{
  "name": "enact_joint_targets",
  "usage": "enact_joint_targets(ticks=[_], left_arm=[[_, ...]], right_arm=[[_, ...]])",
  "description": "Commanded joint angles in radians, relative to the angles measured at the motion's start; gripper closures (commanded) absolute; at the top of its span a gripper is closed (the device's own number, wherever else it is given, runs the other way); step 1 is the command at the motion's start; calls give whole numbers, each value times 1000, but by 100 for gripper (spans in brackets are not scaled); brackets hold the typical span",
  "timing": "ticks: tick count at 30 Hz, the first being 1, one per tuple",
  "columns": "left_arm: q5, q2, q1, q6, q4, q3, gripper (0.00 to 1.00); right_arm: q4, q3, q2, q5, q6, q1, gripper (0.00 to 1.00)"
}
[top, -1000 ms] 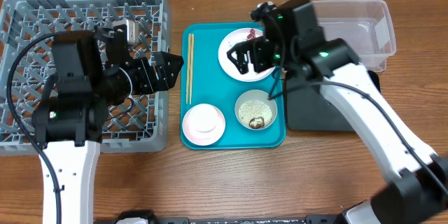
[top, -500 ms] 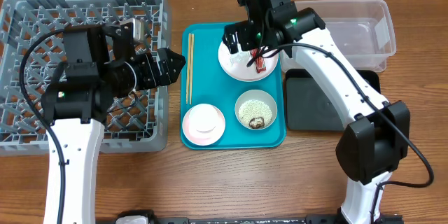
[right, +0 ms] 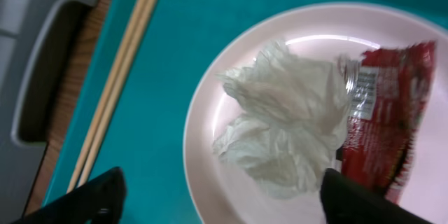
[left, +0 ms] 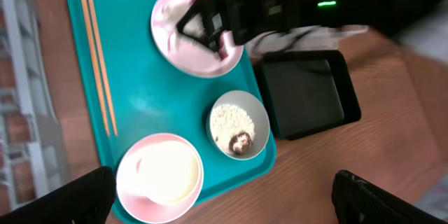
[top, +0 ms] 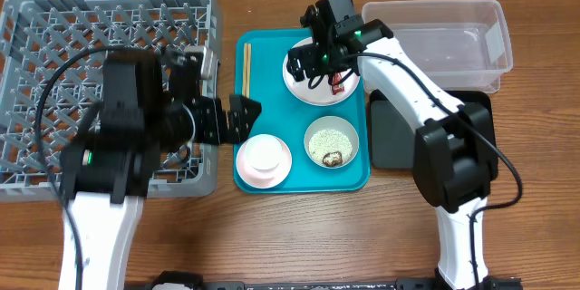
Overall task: Sort waste into correct bins and load items into the dishwasher
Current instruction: 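Reach the right gripper to the plate and grasp the crumpled tissue, then carry the tissue with the right gripper into the clear bin and release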
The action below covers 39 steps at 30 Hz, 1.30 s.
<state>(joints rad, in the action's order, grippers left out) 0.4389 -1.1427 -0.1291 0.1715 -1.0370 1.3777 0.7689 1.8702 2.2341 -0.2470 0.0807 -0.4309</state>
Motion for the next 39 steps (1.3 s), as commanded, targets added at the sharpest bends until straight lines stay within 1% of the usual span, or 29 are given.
enact_joint_targets(ticks=[1, 2, 4, 5, 6, 7, 8, 9, 10, 11, 14, 15, 25, 32, 39], left_arm=[[-157, 94, -36, -34, -7, 26, 0], [-159, 106, -38, -34, -7, 26, 0], [-158, 122, -38, -34, -7, 26, 0], [-158, 127, -38, -34, -7, 26, 0], [-158, 130, -38, -34, -7, 26, 0], [-158, 130, -38, -34, -7, 26, 0], [-158, 130, -38, -34, -7, 26, 0], [-158, 129, -38, -34, -6, 26, 0], [-158, 123, -38, -34, -7, 26, 0], [-158, 118, -38, -34, -7, 26, 0], [-158, 102, -38, -34, -7, 26, 0], [-158, 96, -38, -34, -7, 26, 0], [-158, 11, -38, -34, -7, 26, 0], [-159, -71, -37, -34, -6, 26, 0], [-158, -163, -37, -34, -6, 26, 0]], right_arm=[[-21, 17, 31, 3, 6, 3, 17], [-27, 13, 41, 3, 12, 2, 19], [-40, 8, 68, 3, 27, 0, 28], [-40, 7, 74, 3, 28, 0, 30], [-40, 7, 83, 3, 29, 0, 38], [-39, 7, 84, 3, 29, 0, 50], [-39, 7, 84, 3, 28, 0, 56], [-39, 9, 83, 3, 28, 0, 56], [-39, 13, 78, 3, 28, 1, 59], [-38, 18, 77, 3, 28, 4, 66], [-12, 40, 63, 2, 29, 13, 93], [0, 46, 57, 2, 29, 16, 96], [72, 56, -108, 3, 28, 24, 96], [95, 56, -214, 3, 29, 61, 96], [115, 55, -236, -10, 16, 78, 96]])
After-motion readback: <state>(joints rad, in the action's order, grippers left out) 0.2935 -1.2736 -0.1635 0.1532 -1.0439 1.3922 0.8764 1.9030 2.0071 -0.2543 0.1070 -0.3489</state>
